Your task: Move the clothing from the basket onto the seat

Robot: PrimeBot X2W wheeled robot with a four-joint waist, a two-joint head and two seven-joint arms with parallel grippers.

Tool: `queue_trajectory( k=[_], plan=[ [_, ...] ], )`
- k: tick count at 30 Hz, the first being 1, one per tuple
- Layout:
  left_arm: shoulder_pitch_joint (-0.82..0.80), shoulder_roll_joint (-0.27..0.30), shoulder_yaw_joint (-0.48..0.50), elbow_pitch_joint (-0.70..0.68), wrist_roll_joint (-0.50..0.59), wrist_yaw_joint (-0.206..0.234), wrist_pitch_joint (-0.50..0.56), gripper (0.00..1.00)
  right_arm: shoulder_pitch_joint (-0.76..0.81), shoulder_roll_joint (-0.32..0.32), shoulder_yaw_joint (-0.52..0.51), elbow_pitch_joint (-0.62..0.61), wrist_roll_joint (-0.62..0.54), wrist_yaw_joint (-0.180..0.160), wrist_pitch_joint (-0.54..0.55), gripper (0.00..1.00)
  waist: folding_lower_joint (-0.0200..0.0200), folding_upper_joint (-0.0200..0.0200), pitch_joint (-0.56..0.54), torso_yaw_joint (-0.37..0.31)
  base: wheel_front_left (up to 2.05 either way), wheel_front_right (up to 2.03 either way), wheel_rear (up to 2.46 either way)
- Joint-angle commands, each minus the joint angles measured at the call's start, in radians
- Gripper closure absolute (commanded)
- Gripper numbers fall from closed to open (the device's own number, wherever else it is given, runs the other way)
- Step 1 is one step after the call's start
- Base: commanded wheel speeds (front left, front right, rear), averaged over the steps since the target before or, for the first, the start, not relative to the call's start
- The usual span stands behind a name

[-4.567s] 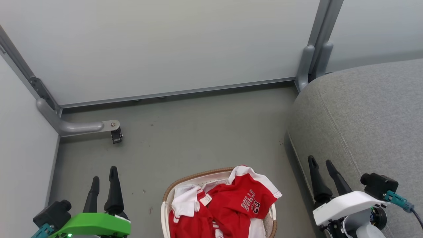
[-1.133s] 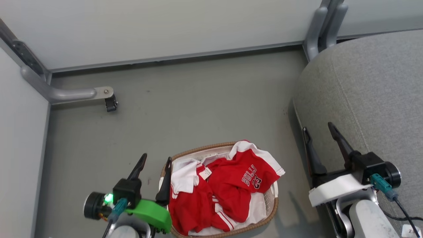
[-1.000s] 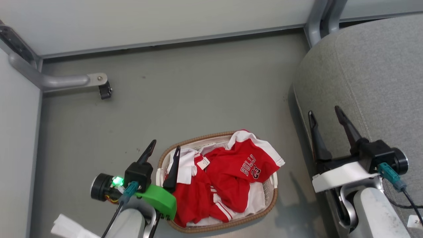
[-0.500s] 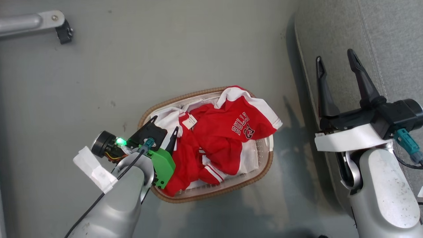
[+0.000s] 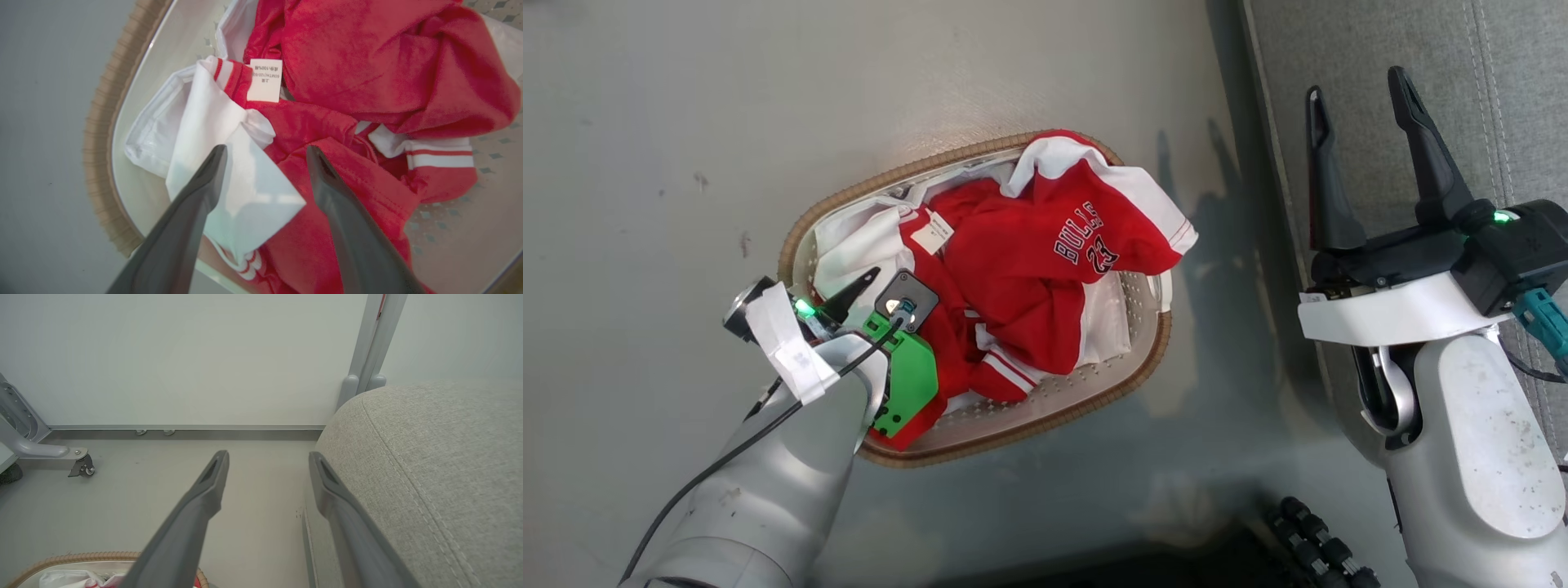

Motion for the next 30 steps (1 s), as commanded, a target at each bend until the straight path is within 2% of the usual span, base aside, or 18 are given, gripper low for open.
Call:
queue_trajectory(
  k=[1, 9, 15, 16, 18, 19, 24, 30],
  plan=[
    [-0.022, 0.014, -0.004, 0.01, 0.008, 0.015, 0.012, 0.0, -0.016, -0.003, 0.003, -0.005, 0.01, -0.001, -0.002, 0.0, -0.0002, 0.0, 0.052, -0.033, 0.0, 0.0, 0.0],
    [-0.051, 0.041, -0.004, 0.033, 0.004, 0.105, 0.075, 0.0, -0.036, -0.003, 0.024, -0.006, 0.018, -0.001, -0.002, 0.0, -0.0002, 0.0, 0.076, -0.049, 0.0, 0.0, 0.0],
    [-0.043, 0.044, 0.001, 0.039, -0.014, 0.119, 0.115, 0.0, -0.037, -0.003, 0.036, 0.001, 0.025, -0.001, -0.002, 0.0, -0.0002, 0.0, 0.078, -0.057, 0.0, 0.0, 0.0],
    [-0.041, 0.043, 0.0, 0.039, -0.017, 0.12, 0.12, 0.24, -0.036, -0.003, 0.037, 0.003, 0.026, -0.001, -0.002, 0.0, -0.0002, 0.0, 0.076, -0.058, 0.0, 0.0, 0.0],
    [-0.036, 0.039, -0.001, 0.04, -0.022, 0.118, 0.131, 0.85, -0.033, -0.003, 0.04, 0.006, 0.025, -0.001, -0.002, 0.0, -0.0002, 0.0, 0.072, -0.06, 0.0, 0.0, 0.0],
    [-0.03, 0.036, 0.0, 0.041, -0.029, 0.115, 0.136, 1.0, -0.032, -0.003, 0.041, 0.007, 0.026, -0.001, -0.002, 0.0, -0.0002, 0.0, 0.07, -0.06, 0.0, 0.0, 0.0],
    [-0.014, 0.032, -0.005, 0.042, -0.042, 0.105, 0.144, 1.0, -0.017, -0.003, 0.046, 0.016, 0.022, -0.001, -0.002, 0.0, -0.0002, 0.0, 0.043, -0.06, 0.0, 0.0, 0.0],
    [0.01, 0.024, -0.002, 0.041, -0.071, 0.094, 0.097, 1.0, -0.002, -0.003, 0.051, 0.031, 0.014, -0.001, -0.002, 0.0, -0.0002, 0.0, -0.012, -0.05, 0.0, 0.0, 0.0]
  ],
)
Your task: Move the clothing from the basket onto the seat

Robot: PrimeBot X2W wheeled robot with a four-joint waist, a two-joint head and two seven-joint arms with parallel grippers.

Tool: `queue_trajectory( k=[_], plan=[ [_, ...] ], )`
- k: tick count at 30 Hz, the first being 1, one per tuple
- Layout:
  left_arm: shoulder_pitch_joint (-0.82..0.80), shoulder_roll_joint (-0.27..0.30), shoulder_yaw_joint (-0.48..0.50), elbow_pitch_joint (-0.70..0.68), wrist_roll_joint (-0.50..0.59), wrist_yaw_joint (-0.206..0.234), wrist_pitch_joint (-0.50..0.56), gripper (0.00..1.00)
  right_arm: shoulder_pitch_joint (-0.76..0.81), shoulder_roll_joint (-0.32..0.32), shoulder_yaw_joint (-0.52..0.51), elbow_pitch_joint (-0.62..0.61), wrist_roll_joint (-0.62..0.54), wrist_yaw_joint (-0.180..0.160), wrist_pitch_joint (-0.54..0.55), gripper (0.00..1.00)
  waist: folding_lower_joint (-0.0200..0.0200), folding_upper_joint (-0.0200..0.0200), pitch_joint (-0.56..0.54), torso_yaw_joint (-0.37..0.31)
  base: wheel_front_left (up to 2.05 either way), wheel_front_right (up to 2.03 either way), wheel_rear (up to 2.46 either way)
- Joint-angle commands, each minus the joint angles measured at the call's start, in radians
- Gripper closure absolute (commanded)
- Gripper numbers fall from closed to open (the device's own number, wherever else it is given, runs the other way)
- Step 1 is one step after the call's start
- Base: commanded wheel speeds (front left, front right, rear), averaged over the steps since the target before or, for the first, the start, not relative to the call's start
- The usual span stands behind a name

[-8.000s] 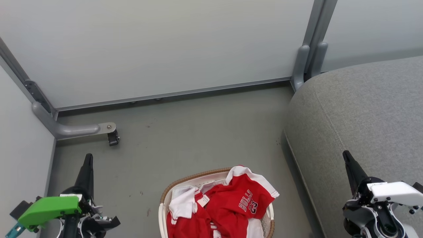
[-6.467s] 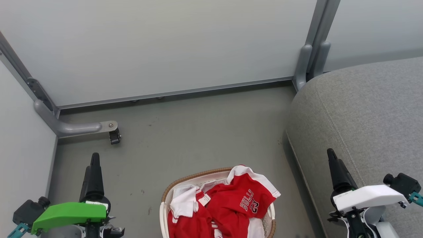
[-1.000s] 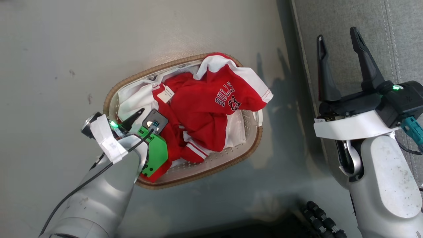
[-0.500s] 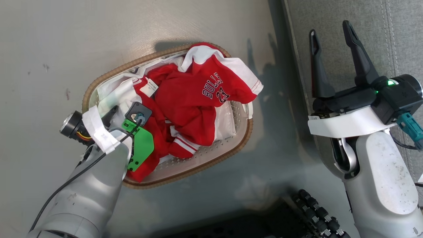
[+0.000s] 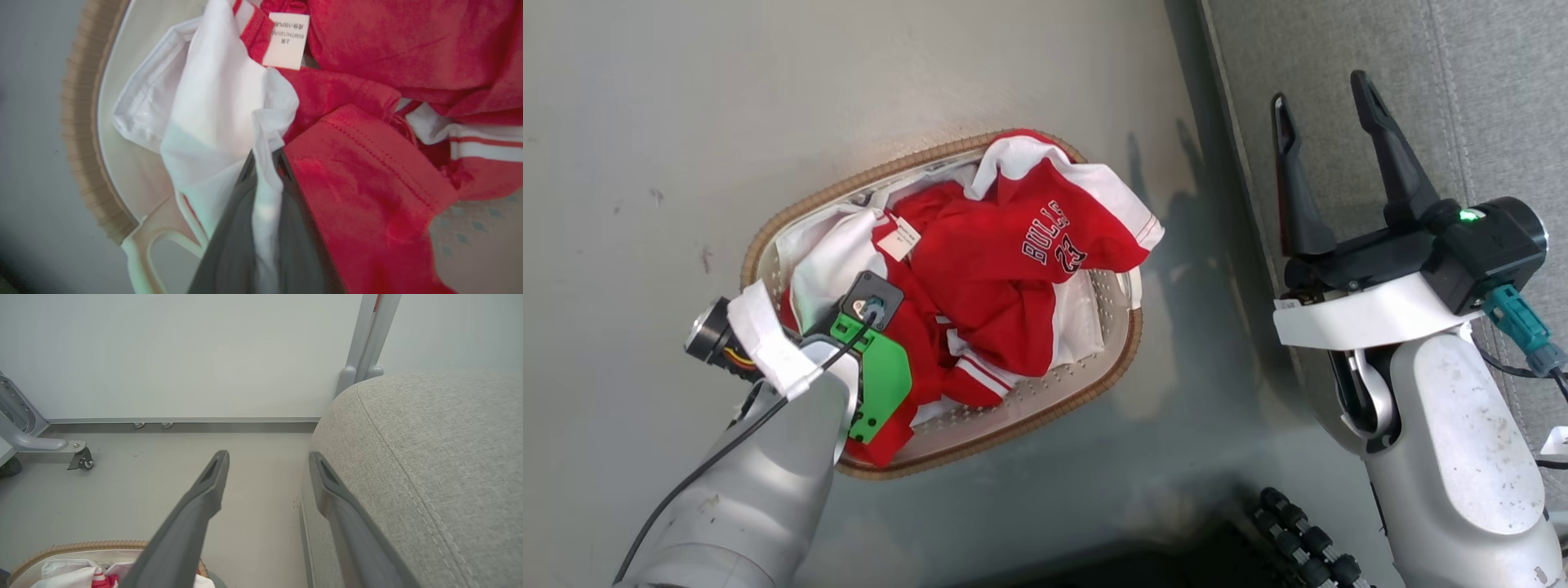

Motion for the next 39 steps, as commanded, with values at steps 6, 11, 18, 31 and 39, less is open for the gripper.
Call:
queue_trajectory(
  k=[6, 11, 18, 31, 39],
  plan=[
    [0.043, -0.002, 0.006, -0.008, -0.036, -0.022, -0.105, 1.0, 0.037, -0.003, -0.004, 0.014, -0.019, -0.001, -0.002, 0.0, -0.0001, 0.0, -0.098, 0.023, 0.0, 0.0, 0.0],
    [0.071, -0.002, 0.001, -0.02, -0.05, -0.037, -0.174, 1.0, 0.06, -0.003, -0.011, 0.029, -0.029, -0.001, -0.002, 0.0, -0.0001, 0.0, -0.165, 0.04, 0.0, 0.0, 0.0],
    [0.116, 0.014, -0.012, -0.091, -0.06, -0.058, -0.221, 1.0, 0.114, -0.003, -0.025, 0.057, -0.049, -0.001, -0.002, 0.0, -0.0001, 0.0, -0.29, 0.072, 0.0, 0.0, 0.0],
    [0.146, 0.14, -0.037, -0.4, -0.048, -0.095, -0.226, 1.0, 0.251, -0.003, -0.039, 0.108, -0.07, -0.001, -0.002, 0.0, -0.0001, 0.0, -0.549, 0.114, 0.0, 0.0, 0.0],
    [0.106, 0.241, -0.037, -0.635, -0.064, -0.117, -0.128, 1.0, 0.308, -0.003, -0.024, 0.128, -0.062, -0.001, -0.002, 0.0, -0.0001, 0.0, -0.663, 0.116, 0.0, 0.0, 0.0]
  ],
)
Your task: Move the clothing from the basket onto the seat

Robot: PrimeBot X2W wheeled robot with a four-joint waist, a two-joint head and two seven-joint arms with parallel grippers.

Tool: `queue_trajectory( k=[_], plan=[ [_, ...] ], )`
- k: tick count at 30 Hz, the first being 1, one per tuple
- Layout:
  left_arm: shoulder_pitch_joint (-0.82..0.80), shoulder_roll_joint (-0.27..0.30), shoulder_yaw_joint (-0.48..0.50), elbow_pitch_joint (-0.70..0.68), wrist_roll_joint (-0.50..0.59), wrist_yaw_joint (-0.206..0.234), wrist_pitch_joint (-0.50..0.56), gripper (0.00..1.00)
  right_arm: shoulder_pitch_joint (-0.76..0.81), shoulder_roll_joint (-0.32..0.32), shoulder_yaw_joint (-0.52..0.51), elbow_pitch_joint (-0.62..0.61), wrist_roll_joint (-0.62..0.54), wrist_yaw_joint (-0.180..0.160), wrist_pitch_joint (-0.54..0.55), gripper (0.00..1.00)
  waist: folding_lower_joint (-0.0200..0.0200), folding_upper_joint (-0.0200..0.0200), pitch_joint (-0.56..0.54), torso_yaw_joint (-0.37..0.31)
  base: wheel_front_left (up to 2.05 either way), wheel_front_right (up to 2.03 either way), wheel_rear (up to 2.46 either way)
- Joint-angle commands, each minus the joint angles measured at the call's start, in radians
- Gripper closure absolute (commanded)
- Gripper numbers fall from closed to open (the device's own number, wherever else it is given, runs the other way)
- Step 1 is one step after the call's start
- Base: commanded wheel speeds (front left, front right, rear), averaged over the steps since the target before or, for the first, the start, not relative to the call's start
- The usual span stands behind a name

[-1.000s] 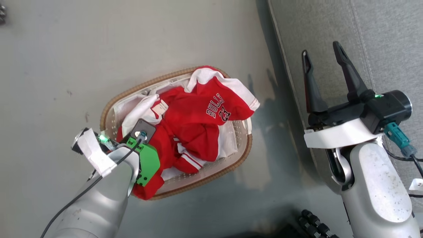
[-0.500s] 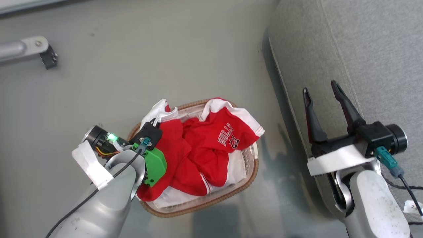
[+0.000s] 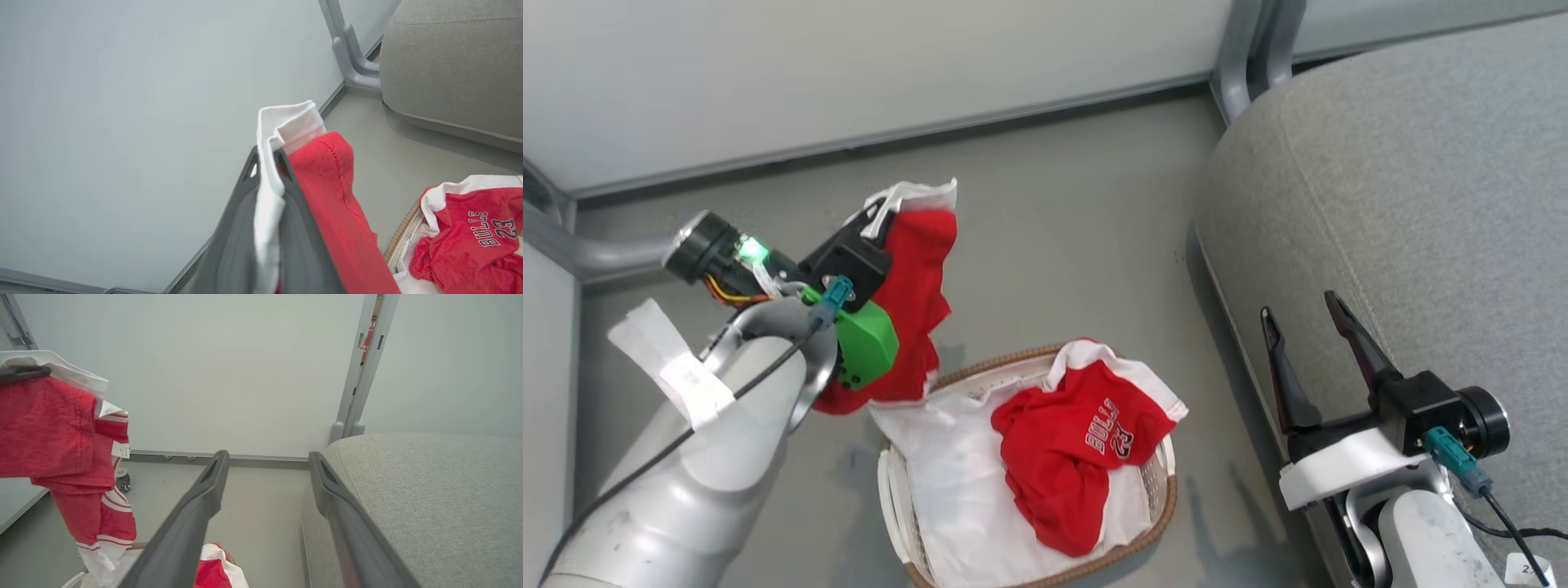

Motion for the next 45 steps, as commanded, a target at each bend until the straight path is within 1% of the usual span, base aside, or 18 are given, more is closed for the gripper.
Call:
queue_trajectory(
  k=[1, 8, 13, 18, 21, 25, 29, 31, 37, 43, 45],
  plan=[
    [-0.013, 0.021, 0.004, -0.037, -0.012, -0.002, 0.017, 1.0, 0.017, -0.004, 0.003, 0.005, 0.004, -0.001, -0.002, 0.0, 0.0001, 0.0, -0.086, 0.012, 0.0, 0.0, 0.0],
    [-0.057, 0.113, 0.023, -0.273, -0.028, -0.012, 0.153, 1.0, 0.028, -0.004, 0.014, 0.015, 0.004, -0.001, -0.002, 0.0, 0.0001, 0.0, -0.132, 0.003, 0.0, 0.0, 0.0],
    [-0.098, 0.13, 0.045, -0.388, -0.052, -0.013, 0.211, 1.0, 0.02, -0.004, 0.037, 0.022, 0.005, -0.001, -0.002, 0.0, 0.0001, 0.0, -0.149, -0.001, 0.0, 0.0, 0.0],
    [-0.129, 0.113, 0.045, -0.467, -0.058, 0.002, 0.25, 1.0, -0.003, -0.004, 0.076, 0.023, 0.006, -0.001, -0.002, 0.0, 0.0001, 0.0, -0.164, -0.003, 0.0, 0.0, 0.0],
    [-0.139, 0.103, 0.036, -0.494, -0.061, -0.001, 0.269, 1.0, -0.014, -0.003, 0.106, 0.025, 0.026, -0.001, -0.002, 0.0, 0.0001, 0.0, -0.168, -0.004, 0.0, 0.0, 0.0],
    [-0.16, 0.092, 0.028, -0.515, -0.064, -0.003, 0.287, 1.0, -0.037, -0.003, 0.186, 0.033, 0.05, -0.001, -0.002, 0.0, 0.0001, 0.0, -0.173, -0.004, 0.0, 0.0, 0.0],
    [-0.172, 0.073, 0.02, -0.523, -0.069, 0.003, 0.295, 1.0, -0.071, -0.004, 0.287, 0.055, 0.129, -0.001, -0.002, 0.0, 0.0001, 0.0, -0.178, -0.001, 0.0, 0.0, 0.0],
    [-0.185, 0.062, 0.013, -0.528, -0.073, 0.001, 0.299, 1.0, -0.094, -0.004, 0.34, 0.08, 0.184, -0.001, -0.002, 0.0, 0.0001, 0.0, -0.18, 0.004, 0.0, 0.0, 0.0],
    [-0.22, 0.022, -0.011, -0.528, -0.078, -0.004, 0.298, 1.0, -0.197, -0.003, 0.446, 0.194, 0.291, -0.001, -0.002, 0.0, 0.0001, 0.0, -0.183, 0.029, 0.0, 0.0, 0.0],
    [-0.247, -0.018, -0.041, -0.521, -0.084, -0.007, 0.293, 1.0, -0.309, -0.004, 0.56, 0.301, 0.36, -0.001, -0.002, 0.0, 0.0001, 0.0, -0.181, 0.062, 0.0, 0.0, 0.0],
    [-0.251, -0.031, -0.051, -0.518, -0.086, -0.007, 0.291, 1.0, -0.345, -0.005, 0.571, 0.329, 0.368, -0.001, -0.002, 0.0, 0.0001, 0.0, -0.181, 0.074, 0.0, 0.0, 0.0]
  ],
)
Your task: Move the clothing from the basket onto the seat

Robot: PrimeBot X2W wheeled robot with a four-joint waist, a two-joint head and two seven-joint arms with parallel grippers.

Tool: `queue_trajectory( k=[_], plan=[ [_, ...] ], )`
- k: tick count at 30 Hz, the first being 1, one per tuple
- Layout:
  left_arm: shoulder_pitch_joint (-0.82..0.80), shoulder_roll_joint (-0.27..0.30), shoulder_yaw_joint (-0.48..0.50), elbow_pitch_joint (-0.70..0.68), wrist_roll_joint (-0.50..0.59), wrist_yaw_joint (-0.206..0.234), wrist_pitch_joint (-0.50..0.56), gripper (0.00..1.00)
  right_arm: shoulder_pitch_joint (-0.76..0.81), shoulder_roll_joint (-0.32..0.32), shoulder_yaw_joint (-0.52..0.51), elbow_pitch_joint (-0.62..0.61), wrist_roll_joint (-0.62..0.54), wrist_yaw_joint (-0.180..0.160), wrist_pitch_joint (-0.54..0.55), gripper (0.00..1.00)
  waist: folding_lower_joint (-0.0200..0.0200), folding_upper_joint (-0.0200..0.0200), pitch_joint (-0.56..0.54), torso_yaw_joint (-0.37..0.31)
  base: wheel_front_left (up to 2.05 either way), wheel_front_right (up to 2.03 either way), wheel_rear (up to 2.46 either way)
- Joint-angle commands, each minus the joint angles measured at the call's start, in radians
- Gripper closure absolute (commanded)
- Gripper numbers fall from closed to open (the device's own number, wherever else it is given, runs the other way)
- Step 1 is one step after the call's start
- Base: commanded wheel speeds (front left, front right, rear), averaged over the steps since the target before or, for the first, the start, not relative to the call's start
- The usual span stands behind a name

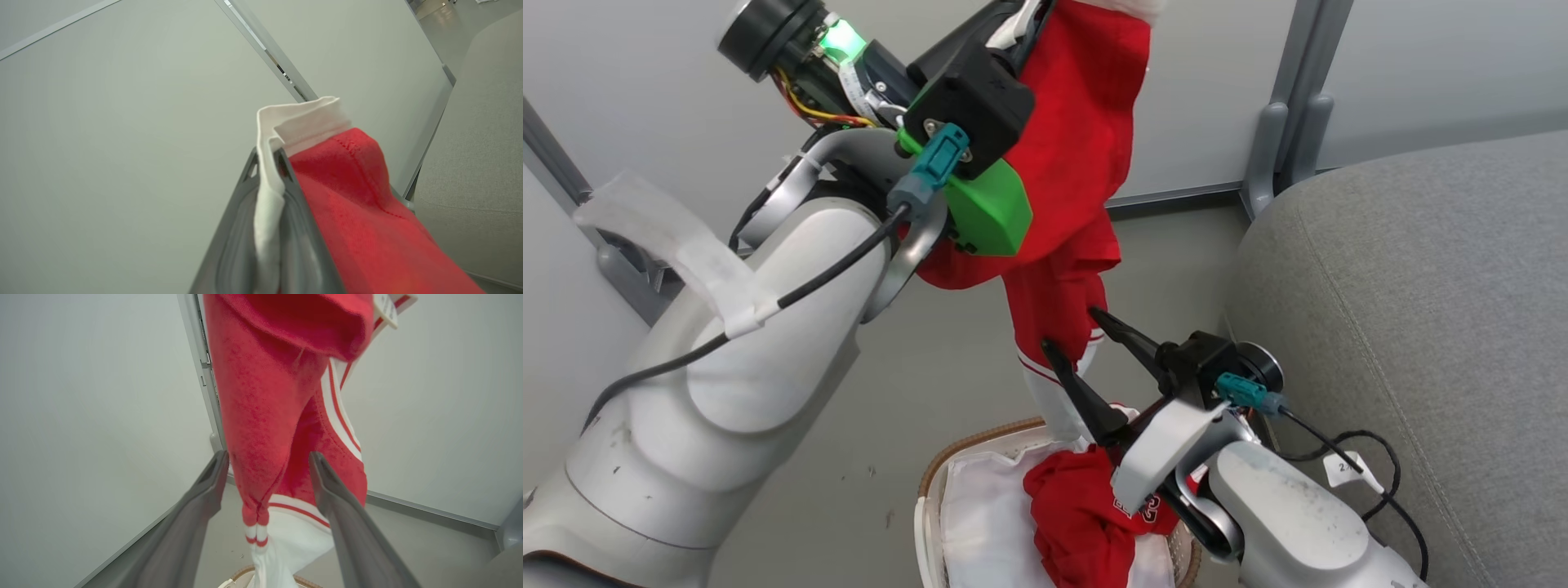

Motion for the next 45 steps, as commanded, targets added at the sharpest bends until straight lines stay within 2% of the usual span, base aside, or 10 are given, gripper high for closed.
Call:
queue_trajectory(
  k=[1, 8, 10, 14, 21, 23, 25, 26, 32, 45],
  plan=[
    [-0.019, -0.012, -0.005, 0.004, -0.007, 0.0, -0.003, 1.0, -0.029, -0.005, 0.004, 0.016, 0.008, -0.001, -0.002, 0.0, 0.0, 0.0, 0.0, 0.017, 0.0, 0.0, 0.0],
    [-0.019, -0.047, -0.041, 0.018, -0.025, -0.004, -0.018, 1.0, -0.103, -0.005, -0.022, 0.018, 0.05, -0.001, -0.002, 0.02, 0.0, 0.0, -0.006, 0.058, 0.0, 0.0, 0.0],
    [-0.002, -0.048, -0.042, 0.028, -0.036, -0.004, -0.021, 1.0, -0.107, -0.006, -0.046, -0.001, 0.05, -0.001, -0.002, 0.53, 0.0, 0.0, -0.007, 0.063, 0.0, 0.0, 0.0],
    [0.037, -0.034, -0.033, 0.056, -0.058, 0.009, -0.035, 1.0, -0.087, -0.005, -0.086, -0.033, 0.022, -0.001, -0.002, 1.0, 0.0, 0.0, -0.01, 0.068, 0.0, 0.0, 0.0],
    [0.144, -0.022, 0.007, 0.111, -0.133, 0.044, -0.079, 1.0, -0.039, -0.005, -0.13, -0.084, -0.008, -0.001, -0.002, 1.0, 0.0, 0.0, -0.012, 0.056, 0.0, 0.0, 0.0],
    [0.19, -0.021, 0.02, 0.126, -0.16, 0.053, -0.096, 0.67, -0.024, -0.005, -0.139, -0.093, -0.012, -0.001, -0.002, 1.0, 0.0, 0.0, -0.012, 0.051, 0.0, 0.0, 0.0],
    [0.243, -0.03, 0.045, 0.142, -0.201, 0.073, -0.127, 0.11, -0.012, -0.005, -0.151, -0.099, -0.018, -0.001, -0.002, 1.0, 0.0, 0.0, -0.012, 0.046, 0.0, 0.0, 0.0],
    [0.263, -0.032, 0.049, 0.149, -0.21, 0.077, -0.136, 0.0, -0.008, -0.005, -0.156, -0.1, -0.021, -0.001, -0.002, 1.0, 0.0, 0.0, -0.011, 0.043, 0.0, 0.0, 0.0],
    [0.414, -0.067, 0.051, 0.196, -0.272, 0.099, -0.225, 0.0, 0.012, -0.005, -0.203, -0.103, -0.039, -0.001, -0.002, 1.0, 0.0, 0.0, -0.011, 0.036, 0.0, 0.0, 0.0],
    [0.601, -0.142, 0.018, 0.308, -0.314, 0.074, -0.37, 0.0, 0.024, -0.005, -0.332, -0.082, -0.11, -0.001, -0.002, 1.0, 0.0, 0.0, 0.0, 0.029, 0.0, 0.0, 0.0]
  ],
)
